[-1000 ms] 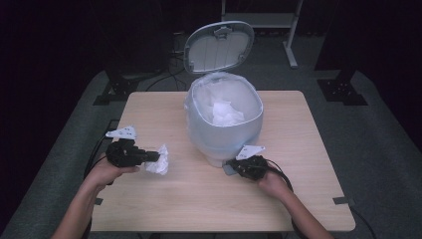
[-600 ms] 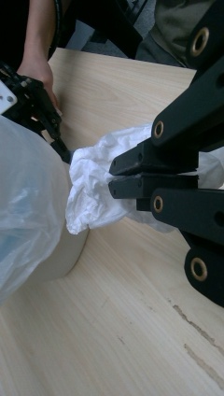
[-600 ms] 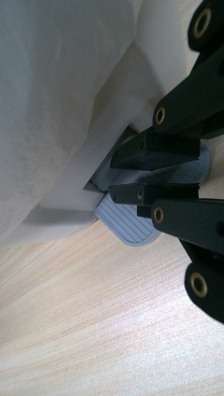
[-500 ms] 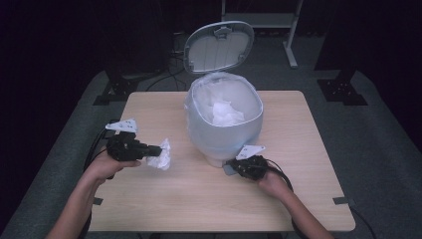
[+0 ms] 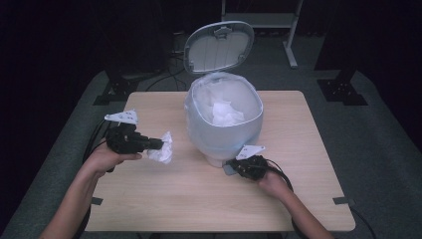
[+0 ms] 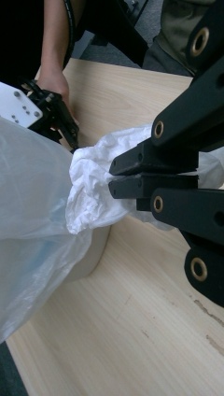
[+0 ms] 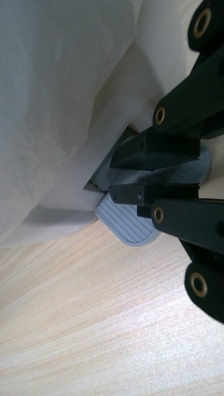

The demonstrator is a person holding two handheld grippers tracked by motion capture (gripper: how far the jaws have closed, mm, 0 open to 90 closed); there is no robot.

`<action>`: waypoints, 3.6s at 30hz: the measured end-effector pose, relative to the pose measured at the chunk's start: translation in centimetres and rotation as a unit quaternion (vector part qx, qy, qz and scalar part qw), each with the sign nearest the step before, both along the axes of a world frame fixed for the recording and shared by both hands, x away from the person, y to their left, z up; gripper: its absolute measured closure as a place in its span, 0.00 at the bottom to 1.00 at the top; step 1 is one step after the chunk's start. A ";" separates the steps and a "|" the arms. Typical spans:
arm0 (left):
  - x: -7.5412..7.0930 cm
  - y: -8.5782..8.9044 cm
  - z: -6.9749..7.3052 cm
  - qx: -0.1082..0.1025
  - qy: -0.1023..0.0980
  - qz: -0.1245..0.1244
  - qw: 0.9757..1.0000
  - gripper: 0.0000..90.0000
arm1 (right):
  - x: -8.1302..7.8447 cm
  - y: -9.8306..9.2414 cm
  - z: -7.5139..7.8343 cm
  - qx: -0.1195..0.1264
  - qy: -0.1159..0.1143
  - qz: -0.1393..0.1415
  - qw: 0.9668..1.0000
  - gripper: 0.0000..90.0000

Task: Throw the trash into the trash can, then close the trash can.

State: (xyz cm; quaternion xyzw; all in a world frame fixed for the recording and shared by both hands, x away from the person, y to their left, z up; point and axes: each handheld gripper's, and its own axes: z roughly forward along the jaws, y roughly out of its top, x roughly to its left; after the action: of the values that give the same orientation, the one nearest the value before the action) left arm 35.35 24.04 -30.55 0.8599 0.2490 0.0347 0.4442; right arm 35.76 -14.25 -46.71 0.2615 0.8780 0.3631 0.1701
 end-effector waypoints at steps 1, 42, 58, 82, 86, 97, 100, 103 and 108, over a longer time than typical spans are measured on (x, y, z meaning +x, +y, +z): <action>0.0 -0.1 0.2 0.000 -0.001 -0.001 1.000 0.98 | 0.0 0.0 0.0 0.000 0.000 0.000 1.000 0.89; 2.6 -6.0 9.4 -0.012 -0.040 -0.041 0.998 0.98 | 0.1 -0.2 -0.1 0.005 0.000 0.004 1.000 0.89; 4.8 -10.4 12.1 -0.010 -0.055 -0.042 0.998 0.98 | 0.0 -0.3 -0.1 0.007 -0.002 0.006 1.000 0.91; 8.9 -16.6 10.7 0.025 -0.051 -0.024 0.998 0.95 | 0.2 -0.4 -0.2 0.008 -0.002 0.010 1.000 0.91; 9.3 -17.3 10.3 0.030 -0.050 -0.018 0.998 0.88 | 0.2 -0.4 -0.2 0.009 0.000 0.009 1.000 0.91; 8.4 -16.6 10.0 0.019 -0.049 -0.016 0.998 0.65 | 0.0 -0.3 -0.2 0.009 -0.002 0.005 1.000 0.91; 7.6 -15.3 9.9 0.014 -0.051 -0.014 0.999 0.62 | 0.1 -0.3 -0.2 0.008 -0.001 0.005 1.000 0.91; 6.8 -14.1 9.6 0.004 -0.051 -0.010 0.999 0.56 | 0.1 -0.3 -0.2 0.008 -0.004 0.004 1.000 0.90; 4.8 -11.6 8.7 -0.001 -0.054 -0.004 0.999 0.48 | 0.0 -0.3 -0.1 0.007 -0.006 0.001 1.000 0.89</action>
State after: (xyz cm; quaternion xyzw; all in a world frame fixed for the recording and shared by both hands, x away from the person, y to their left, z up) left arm 40.14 12.40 -21.89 0.8572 0.2213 0.0788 0.4582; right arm 35.72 -14.54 -46.86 0.2600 0.8744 0.3712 0.1735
